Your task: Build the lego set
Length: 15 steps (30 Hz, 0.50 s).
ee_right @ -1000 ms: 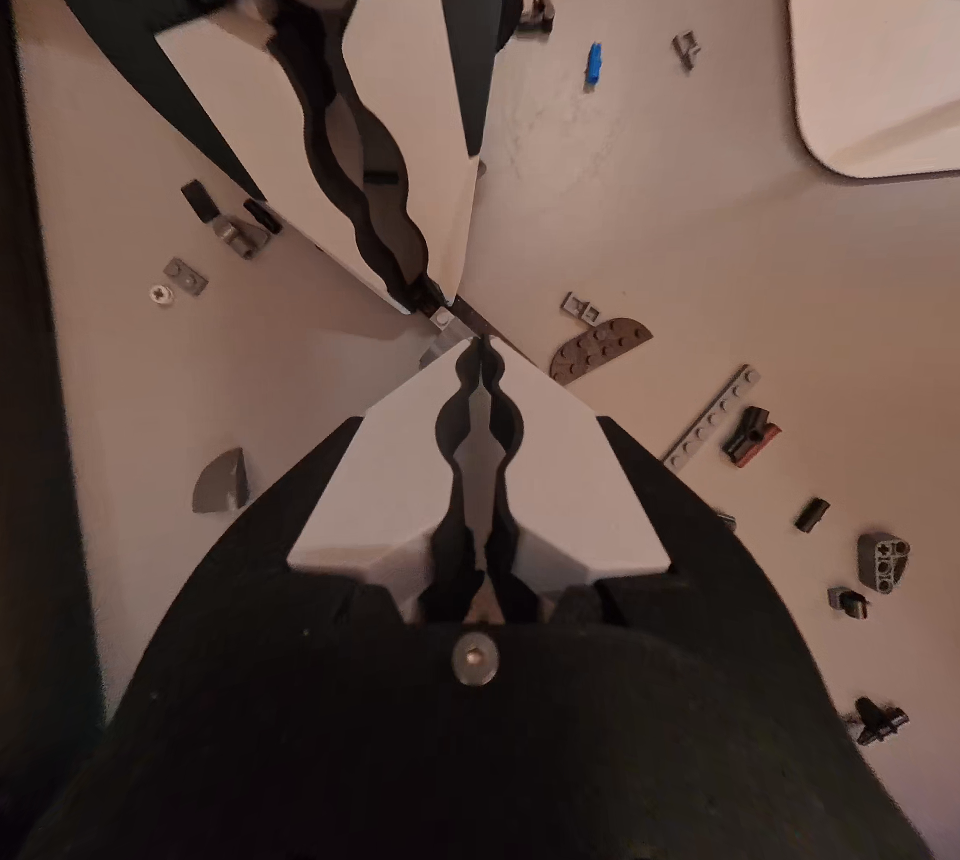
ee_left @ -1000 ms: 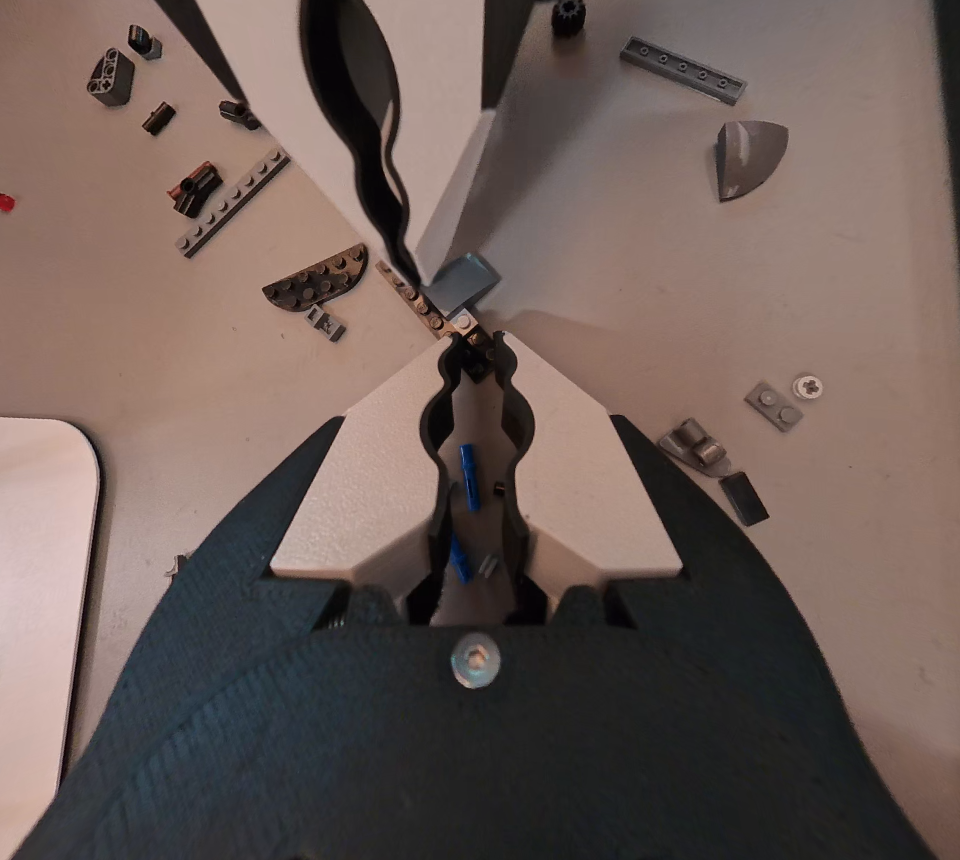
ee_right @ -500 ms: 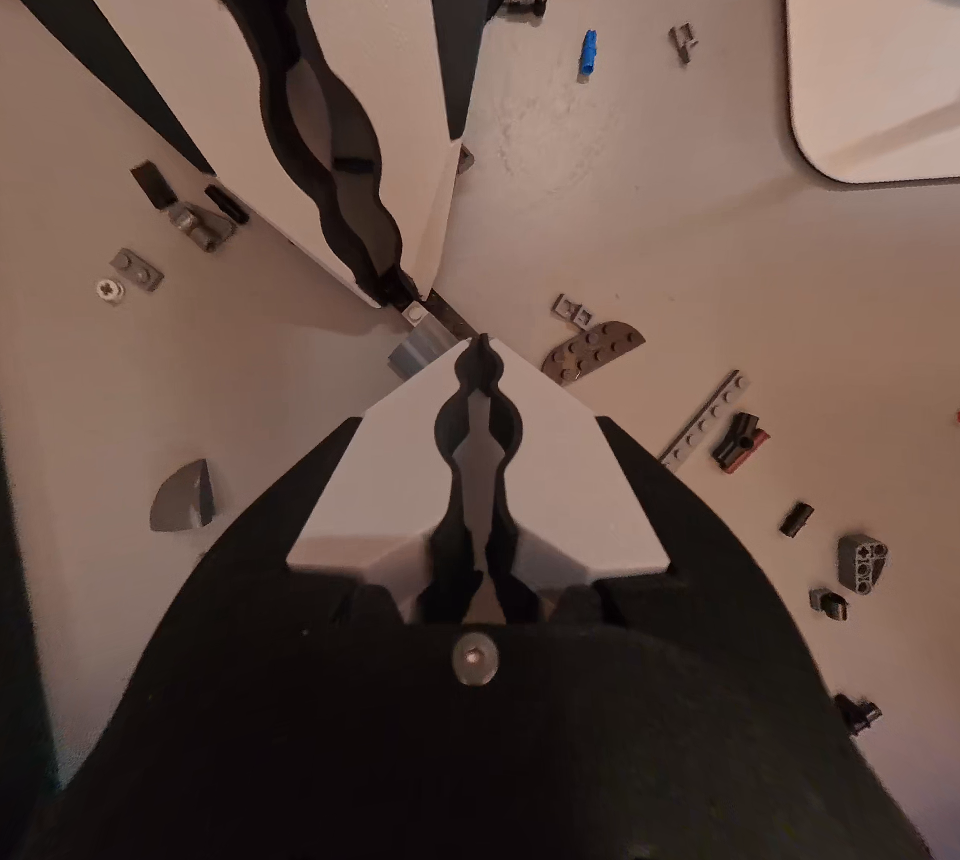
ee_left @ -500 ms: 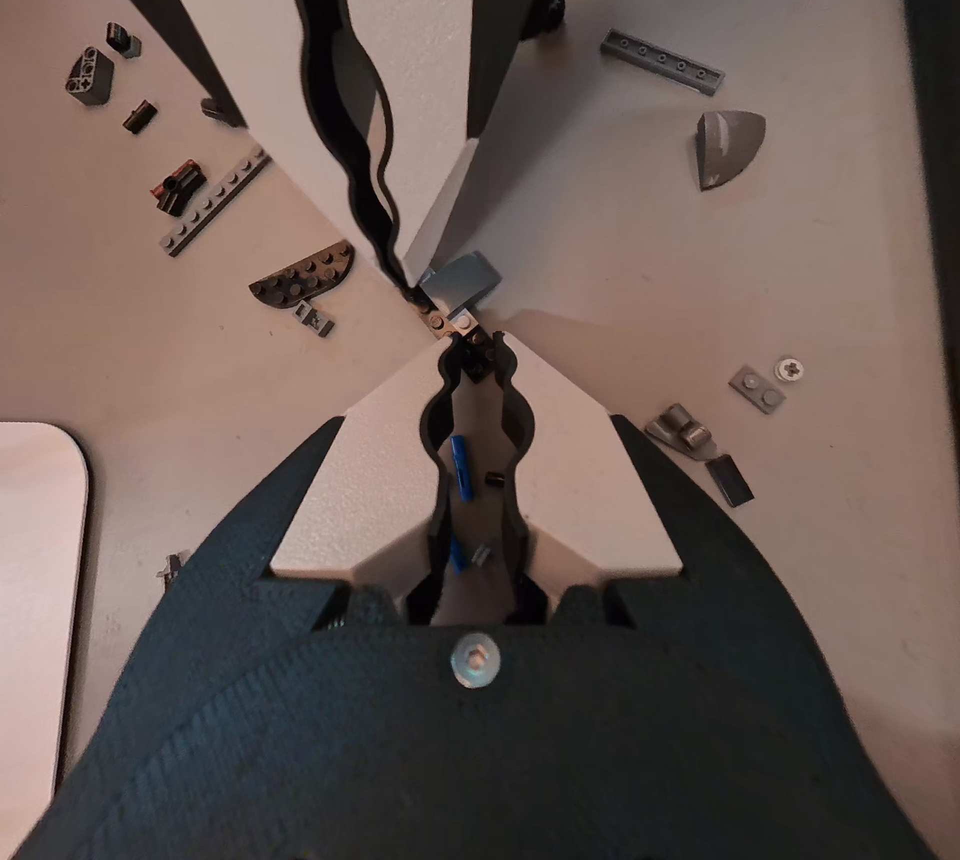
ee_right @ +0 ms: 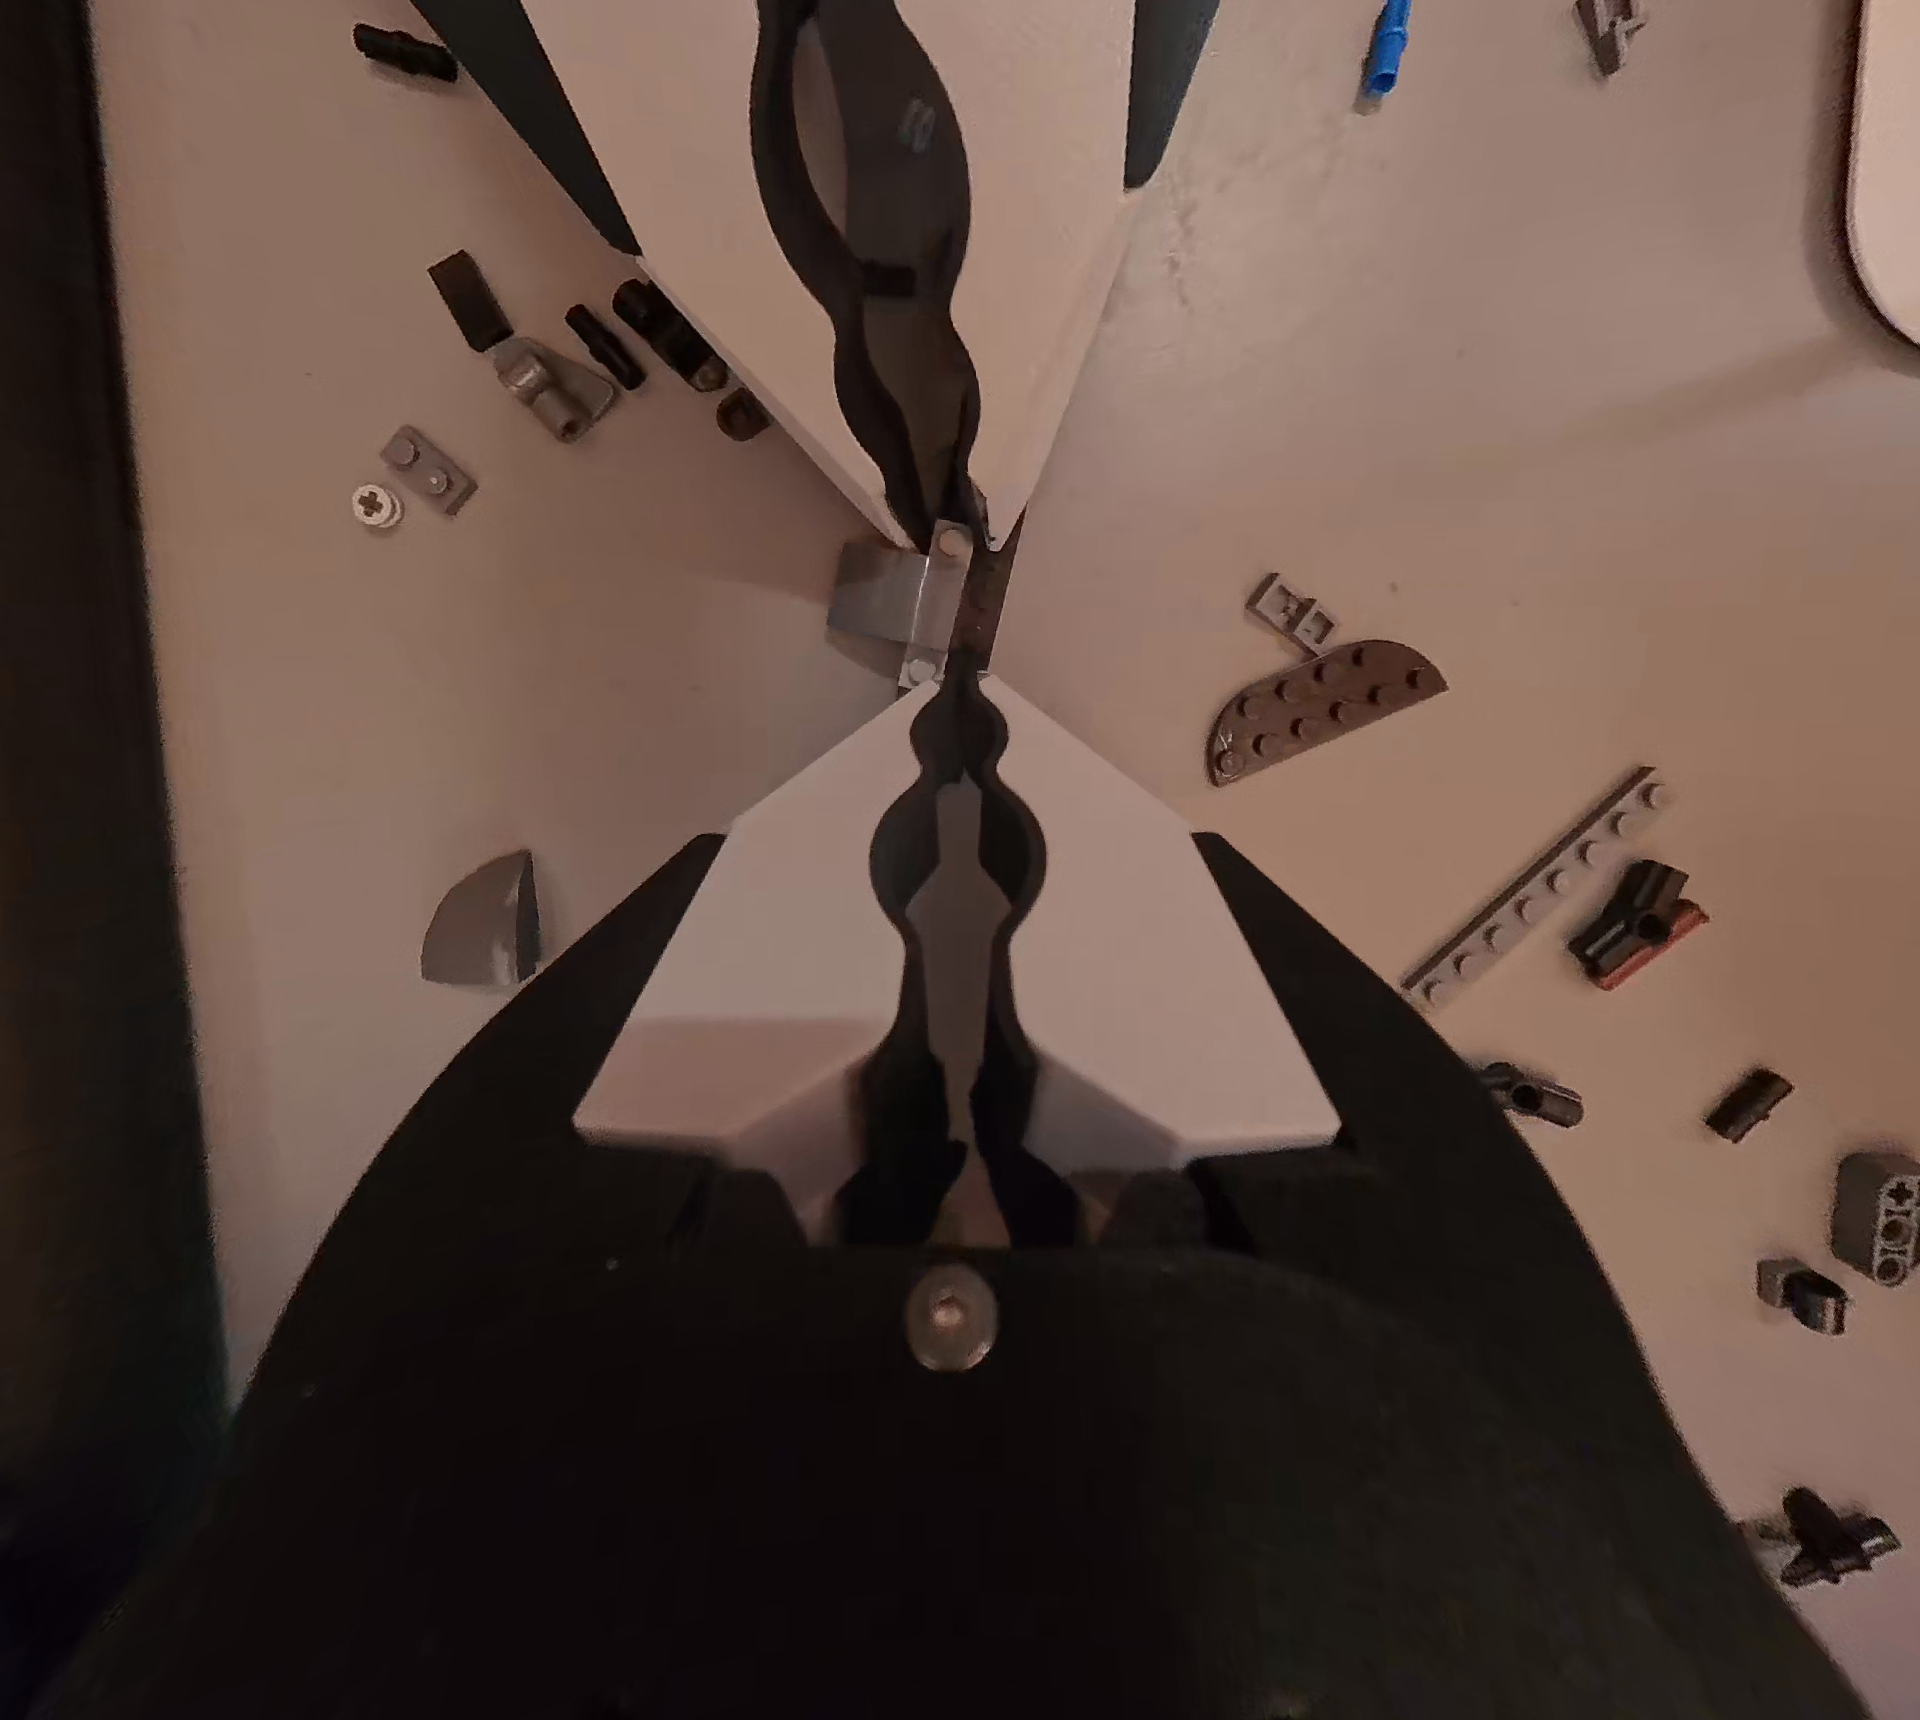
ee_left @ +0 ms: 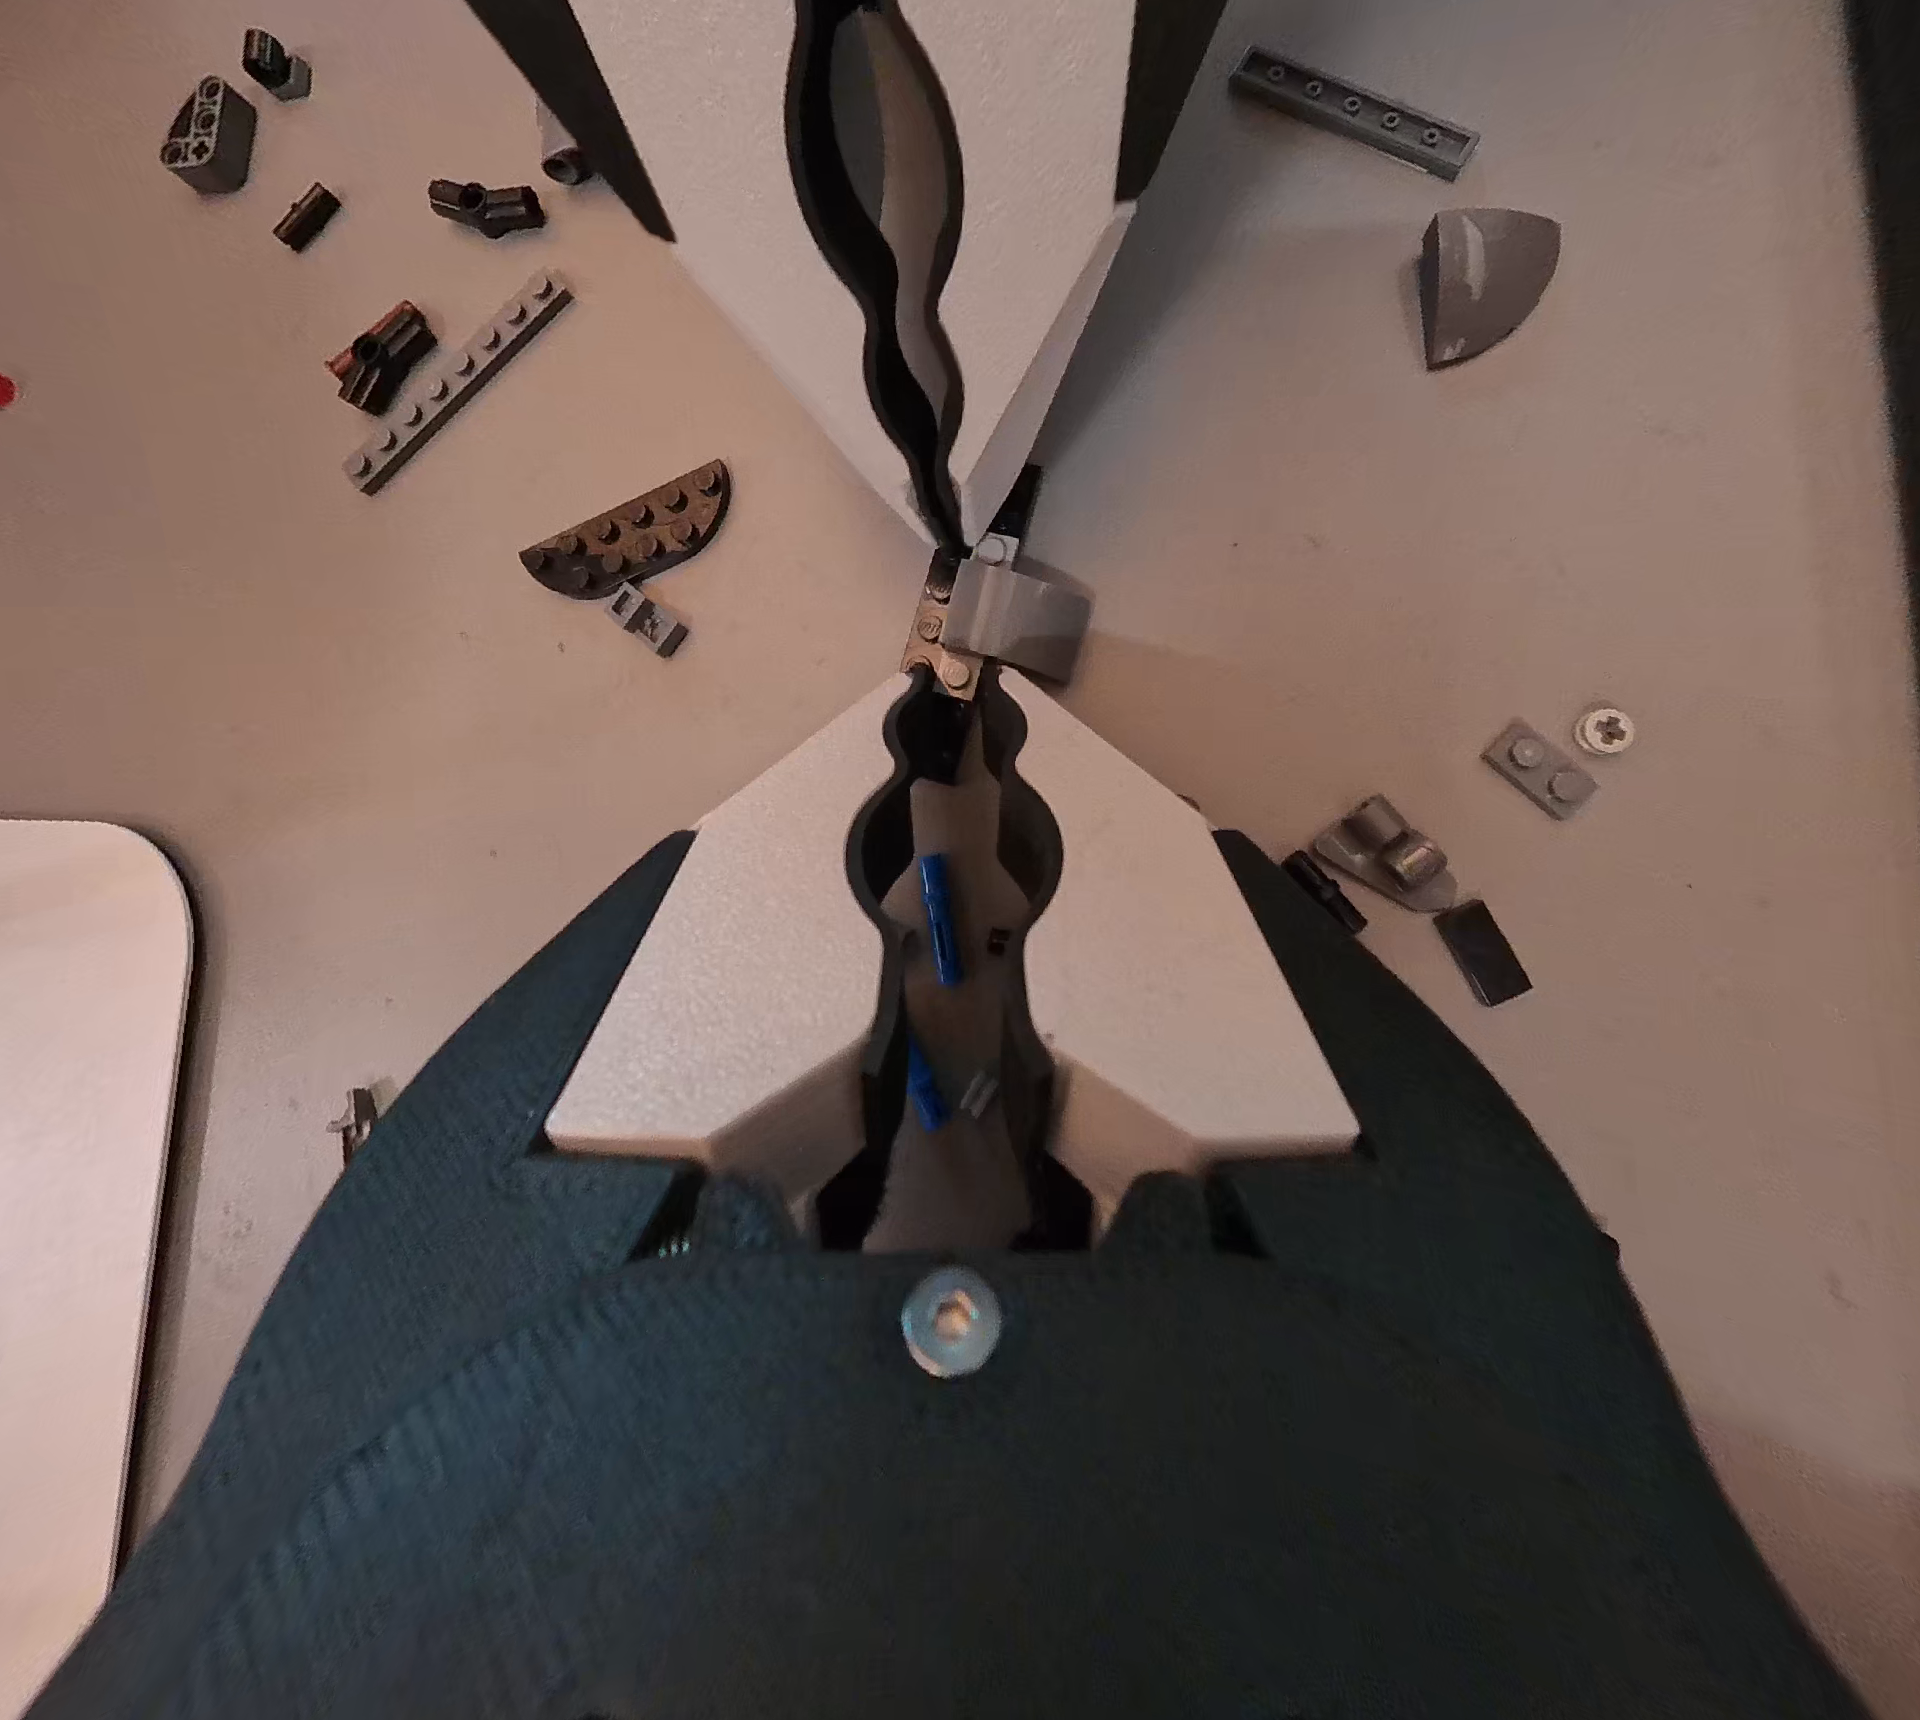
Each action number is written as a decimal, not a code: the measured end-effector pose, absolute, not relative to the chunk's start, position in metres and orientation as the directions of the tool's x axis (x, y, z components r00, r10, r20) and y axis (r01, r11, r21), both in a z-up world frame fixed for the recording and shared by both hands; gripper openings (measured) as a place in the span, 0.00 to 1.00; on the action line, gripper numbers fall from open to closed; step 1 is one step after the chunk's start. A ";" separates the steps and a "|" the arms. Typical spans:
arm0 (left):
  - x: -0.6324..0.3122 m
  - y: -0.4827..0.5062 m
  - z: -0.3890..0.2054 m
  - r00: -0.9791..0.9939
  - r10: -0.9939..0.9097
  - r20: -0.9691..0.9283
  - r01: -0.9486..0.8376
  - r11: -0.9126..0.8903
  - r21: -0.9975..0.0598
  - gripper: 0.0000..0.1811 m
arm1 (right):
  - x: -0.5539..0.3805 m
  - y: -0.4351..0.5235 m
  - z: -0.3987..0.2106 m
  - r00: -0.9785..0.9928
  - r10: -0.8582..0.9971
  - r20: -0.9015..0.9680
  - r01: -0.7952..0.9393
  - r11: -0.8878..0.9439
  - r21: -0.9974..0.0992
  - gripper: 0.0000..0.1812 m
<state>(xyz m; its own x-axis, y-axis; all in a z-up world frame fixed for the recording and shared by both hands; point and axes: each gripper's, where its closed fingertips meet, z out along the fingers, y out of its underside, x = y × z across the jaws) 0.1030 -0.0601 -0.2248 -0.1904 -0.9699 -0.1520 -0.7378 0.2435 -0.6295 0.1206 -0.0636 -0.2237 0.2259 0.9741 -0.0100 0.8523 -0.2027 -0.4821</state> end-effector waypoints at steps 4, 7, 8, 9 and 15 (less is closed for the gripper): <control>0.104 -0.061 -0.225 -0.192 -0.969 -0.153 -0.735 0.245 -0.632 0.04 | 0.122 -0.065 -0.223 0.218 0.976 -0.008 0.856 -0.195 -0.479 0.00; 0.105 -0.061 -0.225 -0.192 -0.969 -0.153 -0.736 0.245 -0.631 0.04 | 0.123 -0.065 -0.223 0.220 0.976 -0.008 0.852 -0.196 -0.486 0.00; 0.105 -0.061 -0.225 -0.191 -0.969 -0.156 -0.737 0.246 -0.630 0.04 | 0.123 -0.064 -0.223 0.220 0.975 -0.004 0.851 -0.194 -0.488 0.00; 0.104 -0.061 -0.225 -0.190 -0.969 -0.157 -0.738 0.246 -0.628 0.04 | 0.123 -0.064 -0.223 0.221 0.975 0.001 0.850 -0.193 -0.490 0.00; 0.102 -0.058 -0.225 -0.179 -0.971 -0.160 -0.744 0.240 -0.623 0.06 | 0.123 -0.064 -0.222 0.222 0.975 0.000 0.848 -0.193 -0.493 0.01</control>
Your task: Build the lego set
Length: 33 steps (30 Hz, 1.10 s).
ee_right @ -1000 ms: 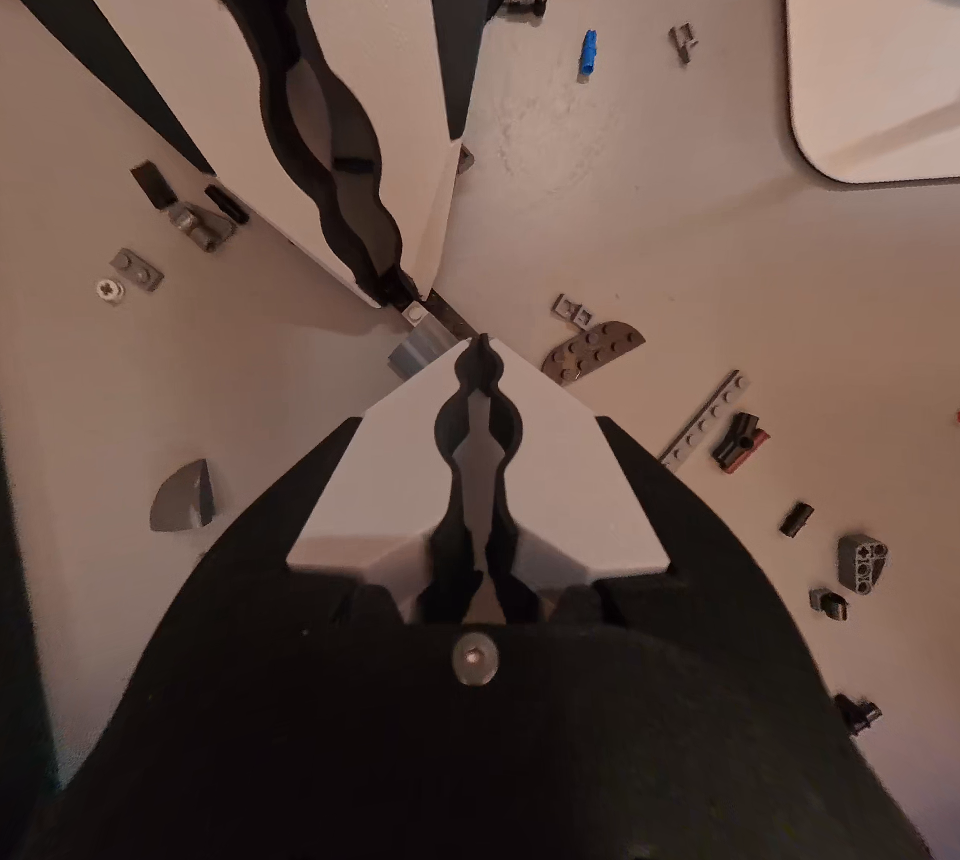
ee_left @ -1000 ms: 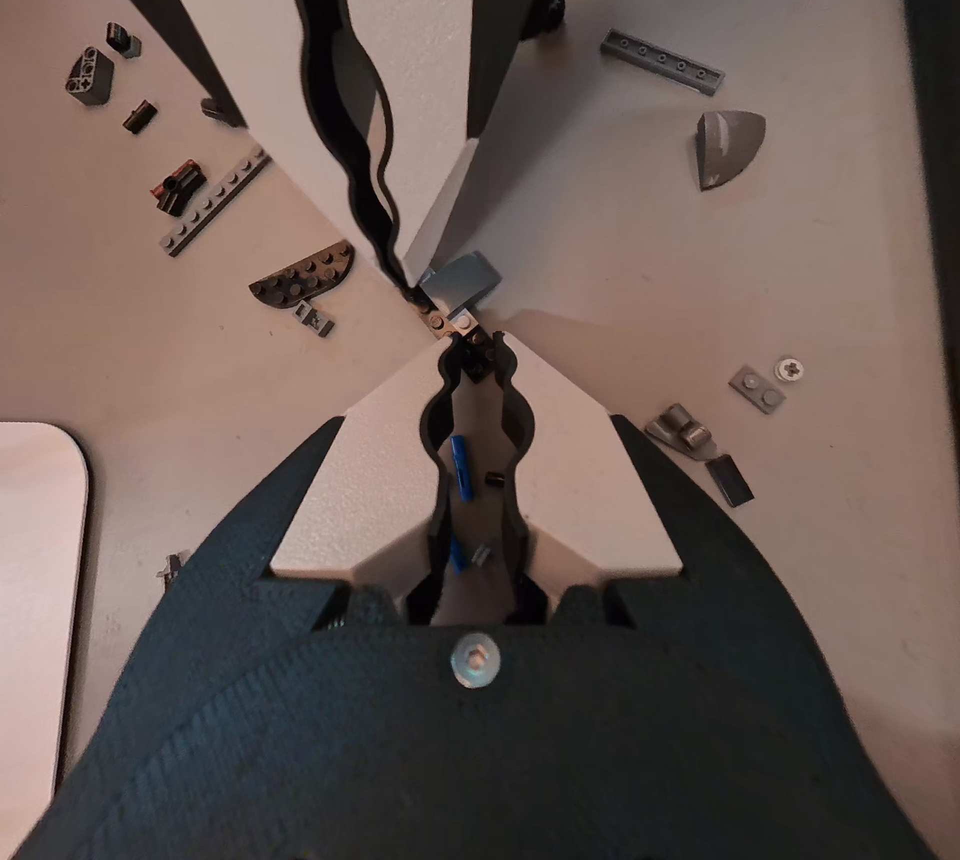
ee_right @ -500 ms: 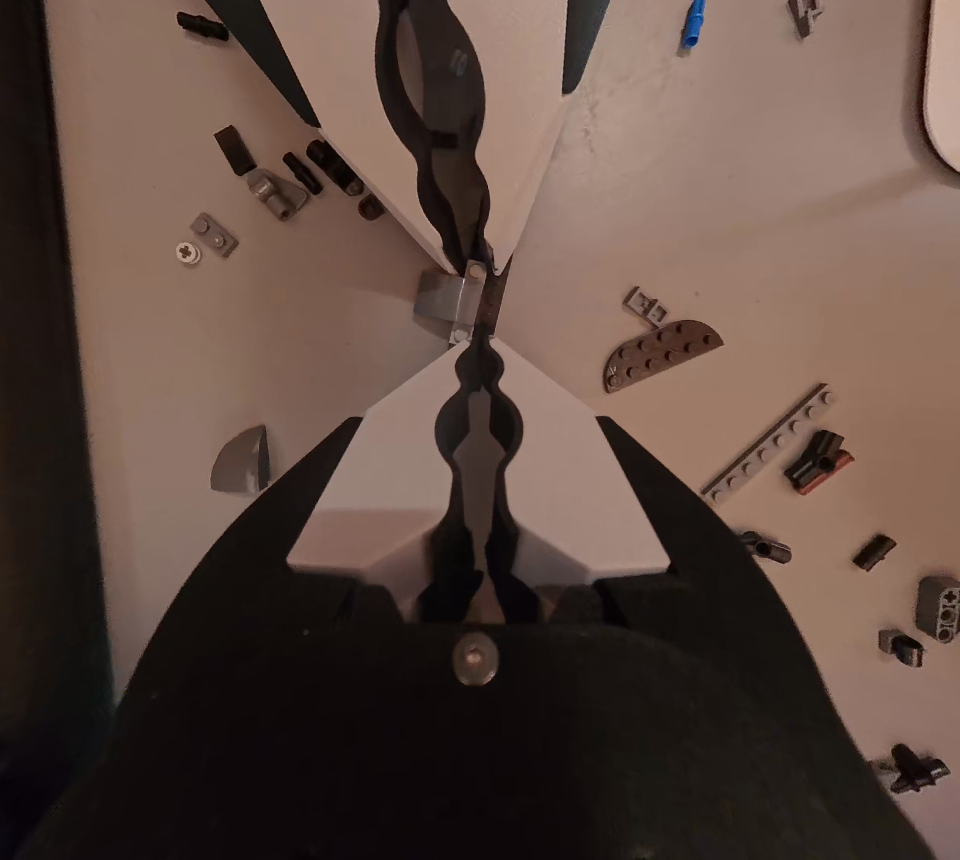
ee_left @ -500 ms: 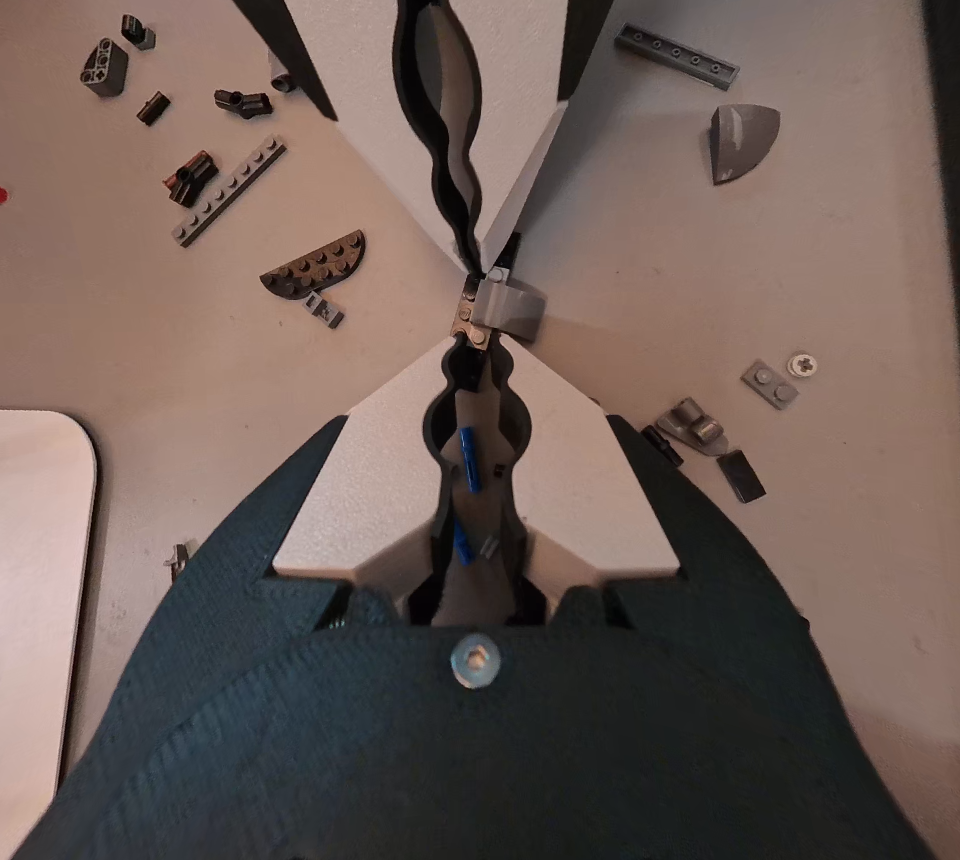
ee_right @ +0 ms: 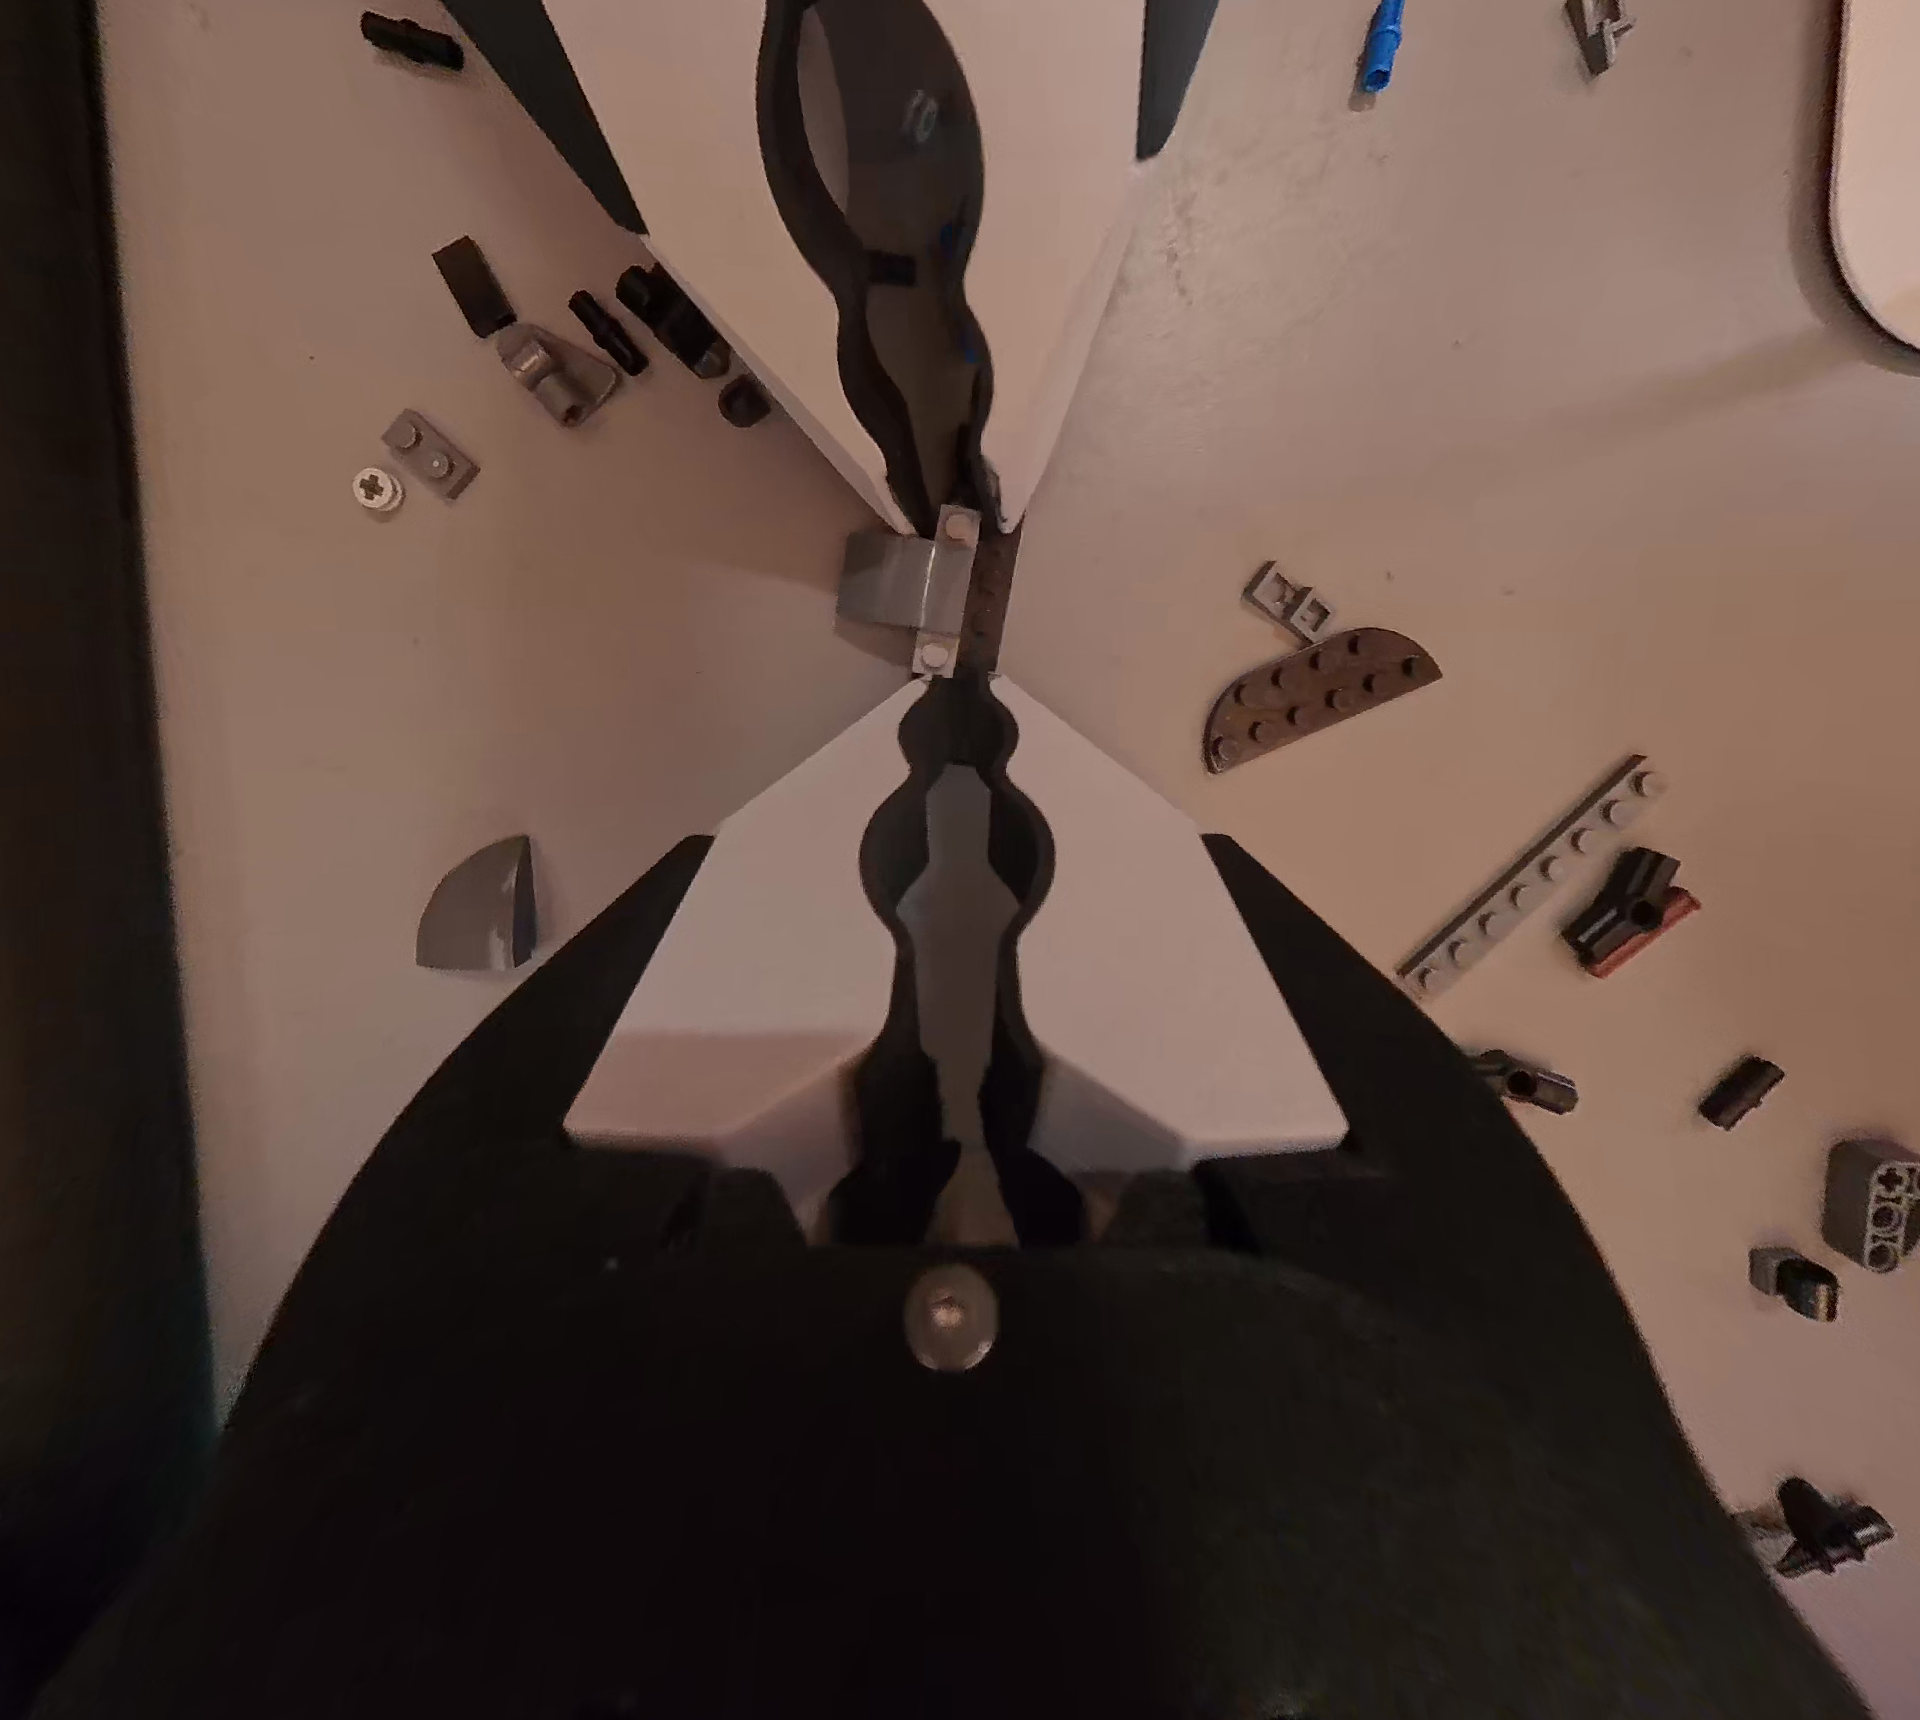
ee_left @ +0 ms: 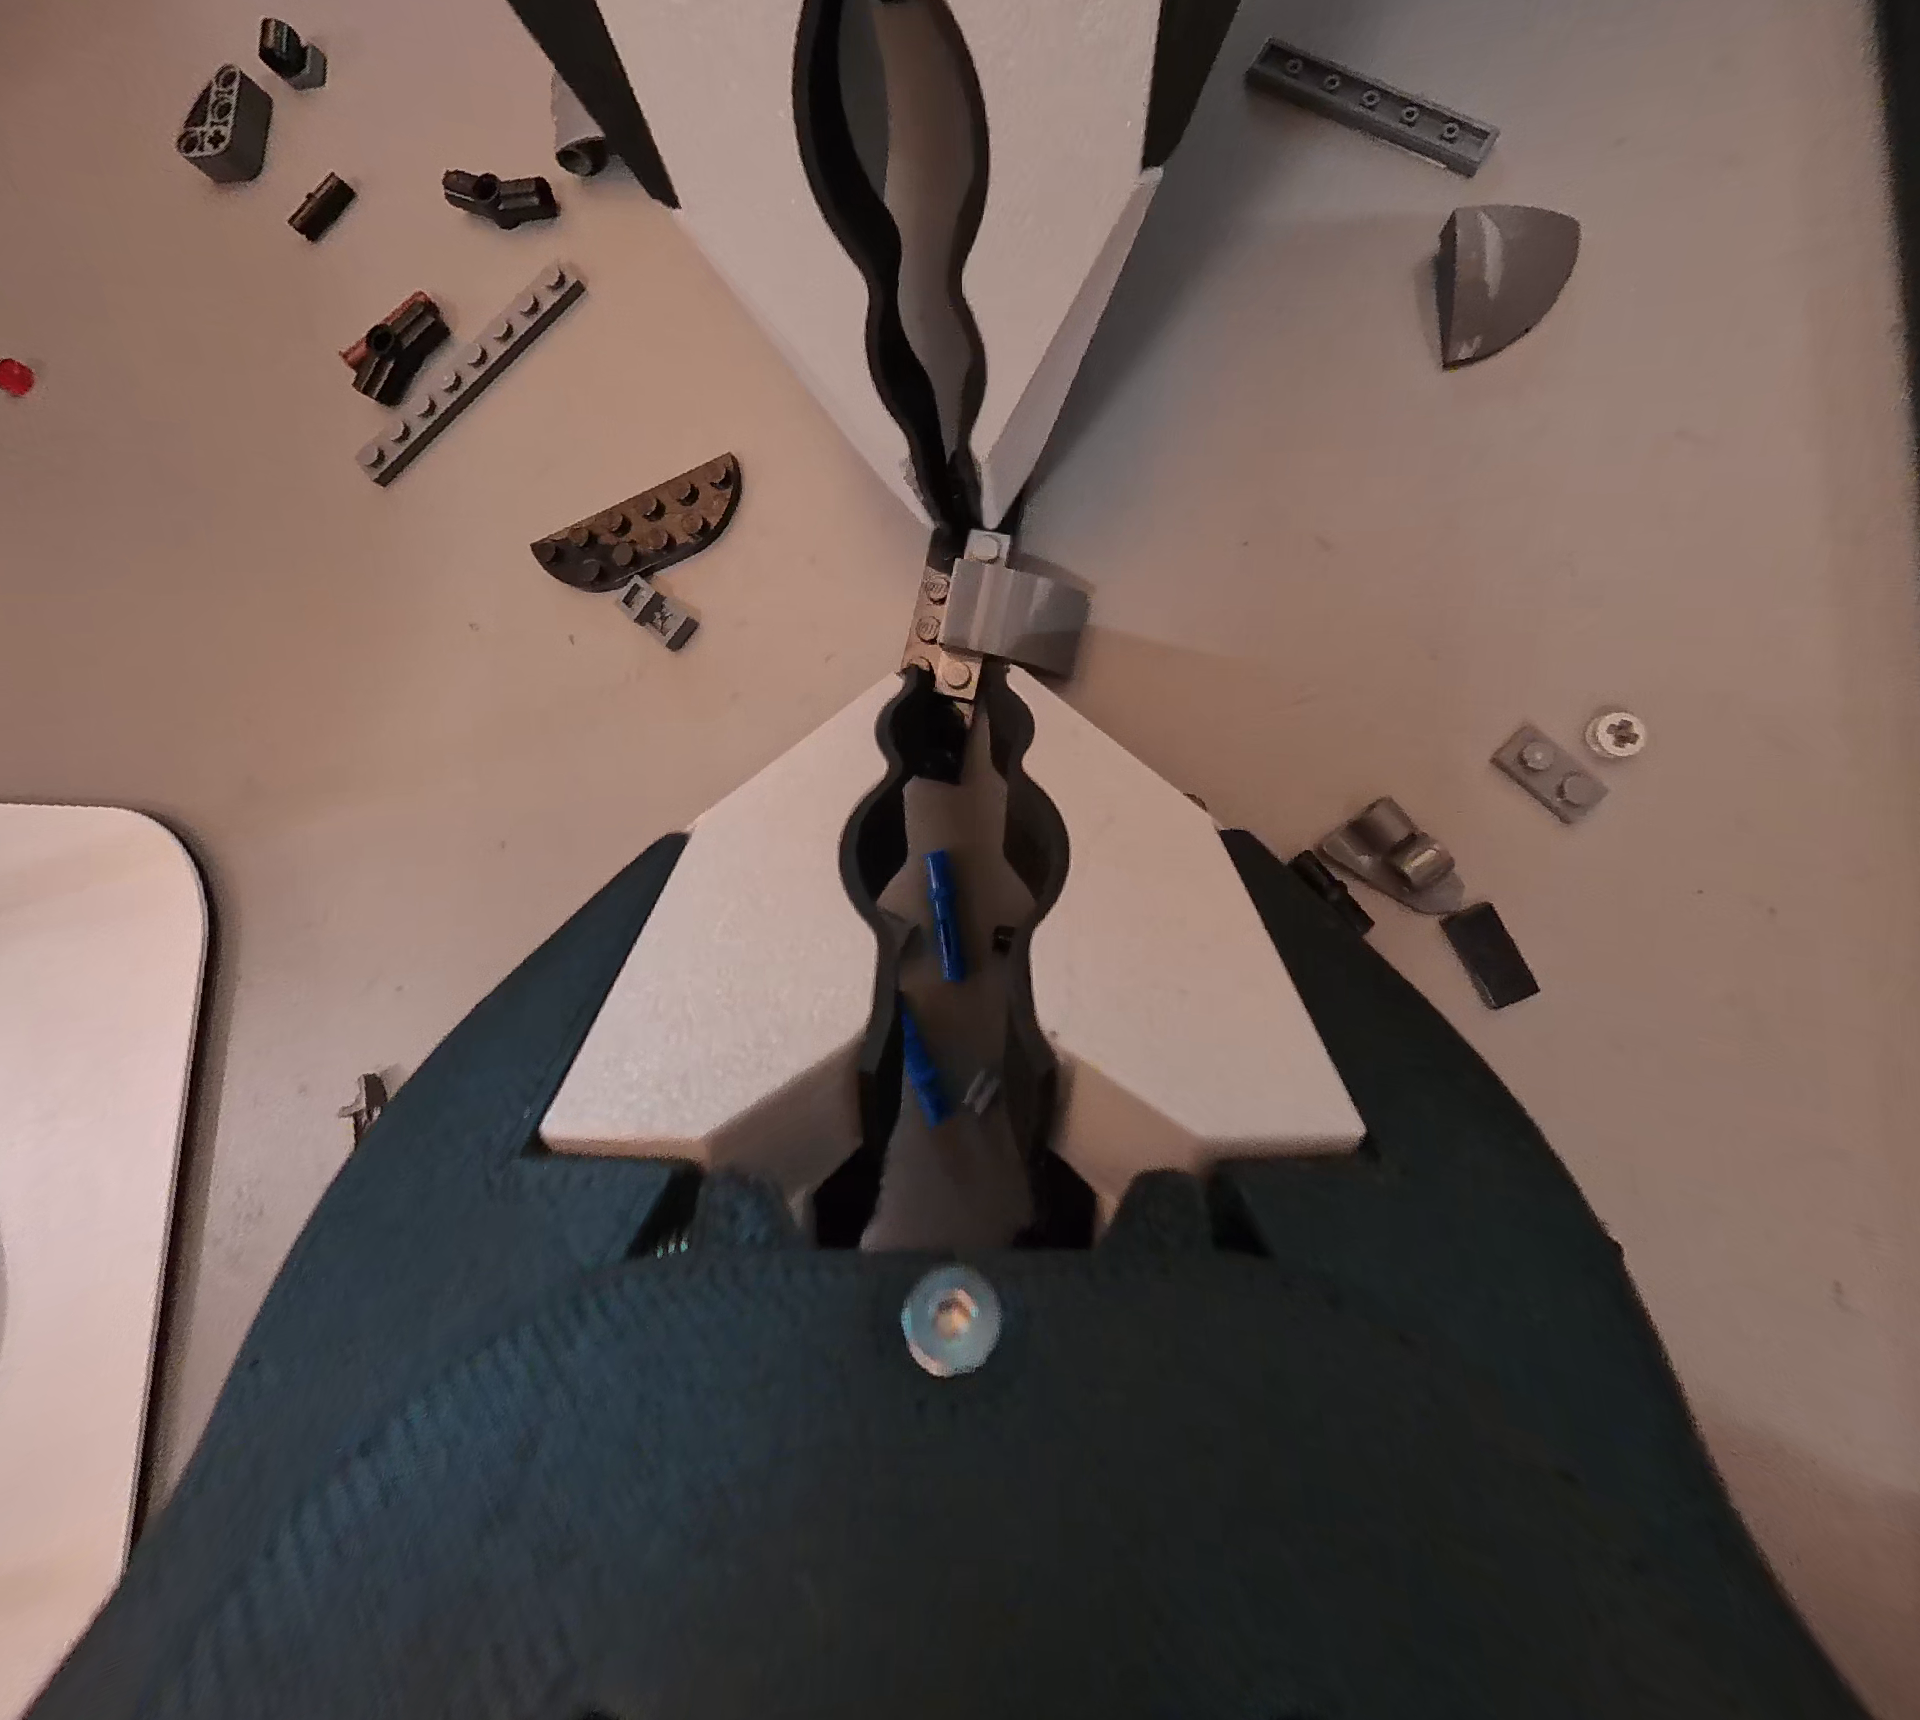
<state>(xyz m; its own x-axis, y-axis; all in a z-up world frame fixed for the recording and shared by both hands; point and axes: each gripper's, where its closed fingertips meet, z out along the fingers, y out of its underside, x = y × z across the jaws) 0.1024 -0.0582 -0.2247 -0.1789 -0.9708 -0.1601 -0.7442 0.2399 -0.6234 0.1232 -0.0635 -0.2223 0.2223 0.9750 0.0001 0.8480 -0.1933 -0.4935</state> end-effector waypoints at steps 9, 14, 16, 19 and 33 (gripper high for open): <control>0.102 -0.056 -0.225 -0.172 -0.969 -0.177 -0.750 0.245 -0.614 0.07 | 0.120 -0.066 -0.222 0.200 0.980 0.012 0.852 -0.168 -0.496 0.02; 0.101 -0.053 -0.225 -0.162 -0.971 -0.177 -0.754 0.237 -0.612 0.08 | 0.119 -0.064 -0.219 0.189 0.981 0.043 0.851 -0.142 -0.506 0.02; 0.100 -0.053 -0.225 -0.159 -0.971 -0.180 -0.756 0.237 -0.610 0.08 | 0.116 -0.063 -0.214 0.188 0.980 0.059 0.841 -0.129 -0.526 0.03; 0.097 -0.048 -0.223 -0.140 -0.972 -0.189 -0.760 0.228 -0.609 0.09 | 0.116 -0.058 -0.208 0.202 0.975 0.090 0.827 -0.121 -0.549 0.05; 0.063 0.012 -0.172 0.162 -0.950 -0.266 -0.694 0.082 -0.715 0.08 | 0.132 -0.016 -0.185 0.356 0.893 0.277 0.765 -0.108 -0.634 0.08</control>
<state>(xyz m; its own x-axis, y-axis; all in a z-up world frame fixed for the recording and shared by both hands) 0.0634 0.0116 -0.1721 0.1623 -0.9502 -0.2661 -0.6938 0.0819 -0.7155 0.1315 -0.0162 -0.1852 0.3556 0.8928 0.2766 0.7654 -0.1084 -0.6343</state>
